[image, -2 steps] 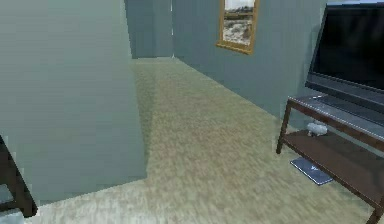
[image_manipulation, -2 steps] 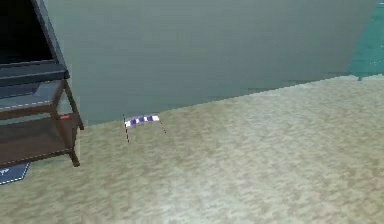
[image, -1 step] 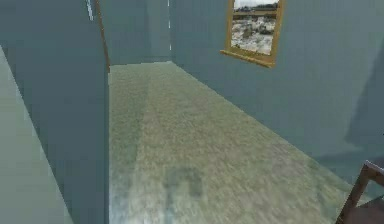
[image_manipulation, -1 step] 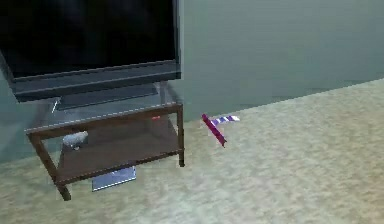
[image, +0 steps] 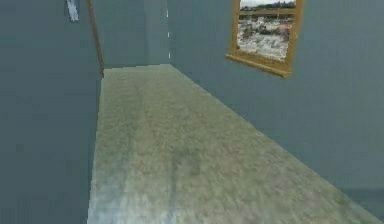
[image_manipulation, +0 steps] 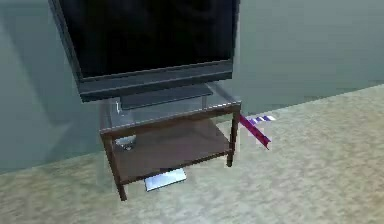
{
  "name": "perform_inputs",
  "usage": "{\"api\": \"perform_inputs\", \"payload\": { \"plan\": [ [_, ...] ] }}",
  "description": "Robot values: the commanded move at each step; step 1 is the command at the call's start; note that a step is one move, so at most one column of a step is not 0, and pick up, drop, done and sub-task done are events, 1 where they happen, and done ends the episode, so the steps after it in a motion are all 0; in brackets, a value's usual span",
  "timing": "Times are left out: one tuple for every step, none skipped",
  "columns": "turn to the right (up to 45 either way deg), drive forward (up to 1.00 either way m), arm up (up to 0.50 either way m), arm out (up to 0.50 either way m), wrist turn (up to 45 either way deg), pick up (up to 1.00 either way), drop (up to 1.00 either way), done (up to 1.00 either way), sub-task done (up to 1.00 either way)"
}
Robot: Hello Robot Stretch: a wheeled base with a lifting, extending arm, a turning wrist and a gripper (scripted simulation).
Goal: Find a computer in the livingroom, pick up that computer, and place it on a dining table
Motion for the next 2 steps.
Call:
{"api": "perform_inputs", "payload": {
  "plan": [
    [-21.0, 0.00, 0.00, 0.00, 0.0, 0.00, 0.00, 0.00, 0.00],
    [0.0, 1.00, 0.00, 0.00, 0.0, 0.00, 0.00, 0.00, 0.00]
  ]
}}
